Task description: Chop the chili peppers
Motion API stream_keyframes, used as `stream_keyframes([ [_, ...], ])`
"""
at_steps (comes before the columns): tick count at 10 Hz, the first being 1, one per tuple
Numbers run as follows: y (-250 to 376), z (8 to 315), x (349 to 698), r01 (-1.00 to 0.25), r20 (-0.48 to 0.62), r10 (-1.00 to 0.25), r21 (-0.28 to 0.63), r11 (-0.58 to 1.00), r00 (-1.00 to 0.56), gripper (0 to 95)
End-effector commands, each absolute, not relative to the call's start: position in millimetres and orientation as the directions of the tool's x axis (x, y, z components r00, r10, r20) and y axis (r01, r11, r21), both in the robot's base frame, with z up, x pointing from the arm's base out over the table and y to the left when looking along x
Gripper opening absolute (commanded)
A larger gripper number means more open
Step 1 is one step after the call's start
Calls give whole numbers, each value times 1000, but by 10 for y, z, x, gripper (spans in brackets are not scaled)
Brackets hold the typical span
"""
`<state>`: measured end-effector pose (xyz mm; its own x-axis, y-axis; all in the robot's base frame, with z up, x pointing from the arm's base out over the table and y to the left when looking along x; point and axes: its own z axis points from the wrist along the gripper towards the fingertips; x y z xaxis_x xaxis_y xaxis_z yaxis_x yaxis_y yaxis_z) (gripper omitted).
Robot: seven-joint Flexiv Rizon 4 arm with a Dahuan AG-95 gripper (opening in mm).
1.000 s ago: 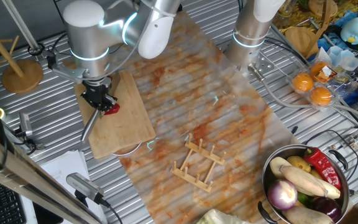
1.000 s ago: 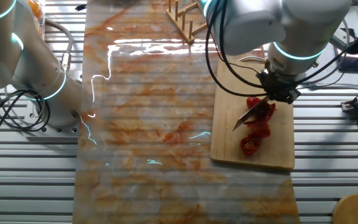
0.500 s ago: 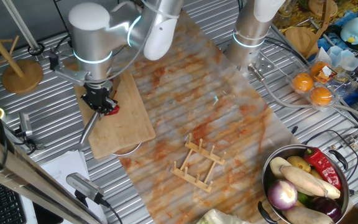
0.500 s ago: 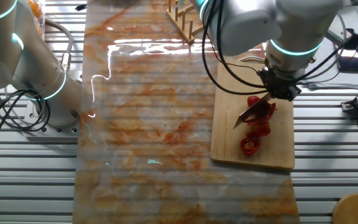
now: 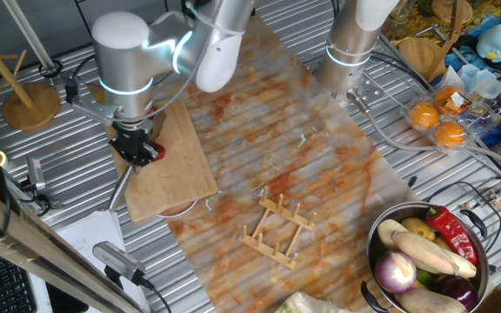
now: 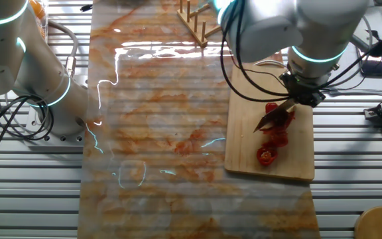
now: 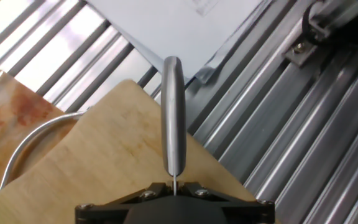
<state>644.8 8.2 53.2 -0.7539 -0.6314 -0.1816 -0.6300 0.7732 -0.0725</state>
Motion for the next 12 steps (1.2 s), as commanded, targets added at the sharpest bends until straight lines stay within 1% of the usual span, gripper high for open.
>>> stream_keyframes([
  [1,53,442,6392,-636,-197,-637,-75,768,-745,0],
  [2,33,425,6354,-638,-213,-638,-81,766,-740,0],
  [5,-2,548,6315,-627,-315,-616,-81,775,-722,0],
  [6,-1,550,6315,-625,-333,-613,-85,776,-717,0],
  [9,-33,453,6282,-620,-363,-611,-109,777,-703,0],
  [12,-24,455,6315,-619,-380,-606,-102,779,-699,0],
])
